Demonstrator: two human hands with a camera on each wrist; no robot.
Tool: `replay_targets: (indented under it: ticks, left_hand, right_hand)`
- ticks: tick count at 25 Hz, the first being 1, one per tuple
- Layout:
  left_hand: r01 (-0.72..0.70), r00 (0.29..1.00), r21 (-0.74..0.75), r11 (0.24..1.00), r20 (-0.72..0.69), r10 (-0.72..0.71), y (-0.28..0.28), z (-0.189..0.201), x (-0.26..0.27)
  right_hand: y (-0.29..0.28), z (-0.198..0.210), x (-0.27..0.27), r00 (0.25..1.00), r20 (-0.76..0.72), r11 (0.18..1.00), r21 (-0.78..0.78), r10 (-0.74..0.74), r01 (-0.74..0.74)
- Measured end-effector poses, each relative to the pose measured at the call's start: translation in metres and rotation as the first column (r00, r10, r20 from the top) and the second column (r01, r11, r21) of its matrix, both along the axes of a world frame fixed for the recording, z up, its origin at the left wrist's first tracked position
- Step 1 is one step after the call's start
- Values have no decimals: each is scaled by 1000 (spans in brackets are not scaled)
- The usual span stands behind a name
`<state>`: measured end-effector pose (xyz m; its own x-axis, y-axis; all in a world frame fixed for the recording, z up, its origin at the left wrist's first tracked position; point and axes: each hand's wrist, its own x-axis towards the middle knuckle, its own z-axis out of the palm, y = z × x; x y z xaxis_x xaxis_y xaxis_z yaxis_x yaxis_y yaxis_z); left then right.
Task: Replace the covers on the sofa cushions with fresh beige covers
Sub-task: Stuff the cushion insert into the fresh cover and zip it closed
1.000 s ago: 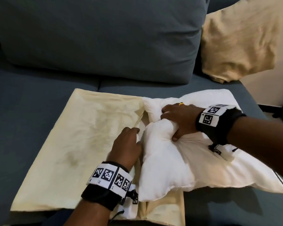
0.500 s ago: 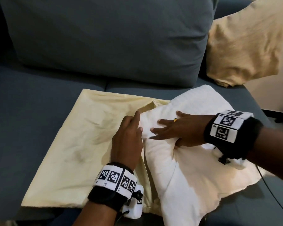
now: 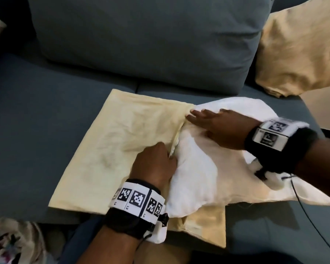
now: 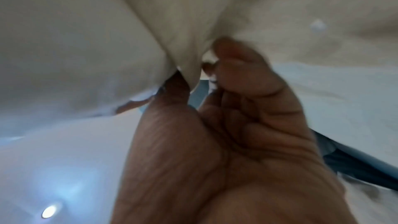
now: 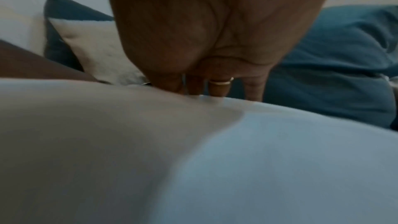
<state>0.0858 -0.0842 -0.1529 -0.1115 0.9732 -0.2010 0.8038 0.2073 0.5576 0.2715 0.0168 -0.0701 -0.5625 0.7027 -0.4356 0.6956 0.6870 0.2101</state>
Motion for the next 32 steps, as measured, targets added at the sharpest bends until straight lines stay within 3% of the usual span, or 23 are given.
replay_targets:
  ticks: [3,5,6,8,11,13,14,16,17,18,20,21,23,25,26,28,32]
  left_hand:
    - [82,996,-267,960,-6,-86,-19,0,-4]
    - [151,988,-360,921,43,-145,-30,8,-8]
    - [180,984,-367,912,57,-171,-37,15,-7]
    - [204,979,-283,937,39,-201,-50,32,0]
    - [156,985,3,988,-77,-156,-61,60,15]
    - [89,995,127,988,-64,-81,-60,69,16]
    - [70,997,133,989,-53,-63,-58,70,14]
    - [100,995,56,993,-33,-98,-56,64,7]
    - [122,992,-1,992,-20,-122,-56,61,4]
    - [134,991,-38,990,-3,-134,-55,61,2]
    - [149,989,-34,988,-20,-150,-44,66,3]
    - [164,984,-6,986,-67,-164,-33,72,4]
    - [190,970,68,979,-168,-177,4,84,7]
    - [208,950,109,972,-257,-174,47,88,13]
    - [217,939,115,969,-297,-174,68,88,18]
    - [221,920,96,971,-351,-175,100,79,30]
    - [242,871,46,969,-450,-197,128,65,45]
  right_hand:
    - [-66,8,40,960,-144,963,-91,238,-253]
    - [-94,-10,66,921,-28,920,60,388,-386]
    - [-101,-21,72,920,48,911,123,390,-393]
    - [-105,-40,70,936,43,910,220,351,-351]
    - [-107,-48,28,912,-205,887,381,356,-261]
    - [-114,-47,-5,878,-384,938,299,287,-176]
    - [-117,-45,-16,839,-452,946,252,302,-204]
    - [-113,-36,-16,751,-590,948,87,296,-305]
    - [-107,-26,-7,743,-639,957,-37,200,-289]
    - [-95,-13,6,732,-677,966,-131,79,-225]
    - [-56,9,36,666,-743,994,-106,-73,-10]
    - [-31,14,51,668,-737,992,-24,-100,122]
    - [24,17,70,776,-598,936,119,-199,332]
    - [61,4,79,801,-359,852,31,-479,523]
    - [70,-4,79,799,-246,829,-40,-549,557]
    - [77,-21,78,826,-99,826,-190,-554,531]
    - [65,-19,65,853,-186,867,-216,-488,449]
